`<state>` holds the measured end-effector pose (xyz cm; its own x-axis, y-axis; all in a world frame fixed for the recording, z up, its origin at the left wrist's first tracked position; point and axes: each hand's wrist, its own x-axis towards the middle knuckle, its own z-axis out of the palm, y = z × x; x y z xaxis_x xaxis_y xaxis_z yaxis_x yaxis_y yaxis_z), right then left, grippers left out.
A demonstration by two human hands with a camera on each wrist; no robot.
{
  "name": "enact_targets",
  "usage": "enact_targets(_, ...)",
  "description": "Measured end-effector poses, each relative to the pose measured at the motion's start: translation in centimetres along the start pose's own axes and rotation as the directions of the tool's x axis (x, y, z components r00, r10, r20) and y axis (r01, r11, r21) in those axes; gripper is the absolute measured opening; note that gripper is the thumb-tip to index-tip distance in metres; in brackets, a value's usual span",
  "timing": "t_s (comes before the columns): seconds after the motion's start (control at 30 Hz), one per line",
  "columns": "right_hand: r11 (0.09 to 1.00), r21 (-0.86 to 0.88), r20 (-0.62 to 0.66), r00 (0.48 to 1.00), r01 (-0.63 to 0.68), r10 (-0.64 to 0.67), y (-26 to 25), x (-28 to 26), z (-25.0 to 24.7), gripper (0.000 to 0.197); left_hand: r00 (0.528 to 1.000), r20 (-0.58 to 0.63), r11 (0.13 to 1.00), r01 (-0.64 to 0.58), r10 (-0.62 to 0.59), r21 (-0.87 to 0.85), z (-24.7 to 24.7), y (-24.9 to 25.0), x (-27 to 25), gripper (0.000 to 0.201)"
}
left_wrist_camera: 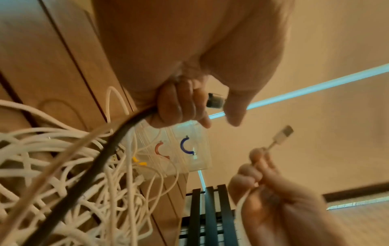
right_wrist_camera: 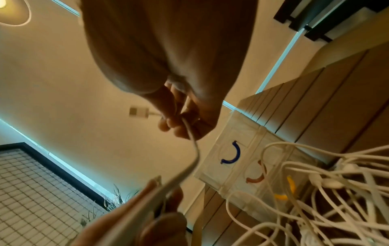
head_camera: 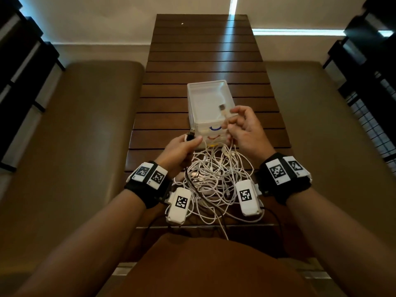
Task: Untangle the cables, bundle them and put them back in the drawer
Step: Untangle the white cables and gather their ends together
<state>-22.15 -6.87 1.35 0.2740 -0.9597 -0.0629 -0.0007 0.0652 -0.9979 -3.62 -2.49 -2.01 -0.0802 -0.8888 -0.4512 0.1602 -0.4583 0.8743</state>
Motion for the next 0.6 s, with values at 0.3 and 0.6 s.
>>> enact_targets(0.3,0.983,0.013,0.007,0.983,-0.185,0.185,2.4,-1.0,2.4,0.02,0.996,0.042,0.981,-0.074,0.082,-0.182,2.2,0.4,-0.2,0.023)
enact_targets(0.6,0.958,-0.112,0.095,0.957,-0.263,0.274,2.0,-1.8,3.1,0.012,0.991,-0.11,0.989,-0.089,0.076,-0.121,2.8,0.1,0.4,0.023)
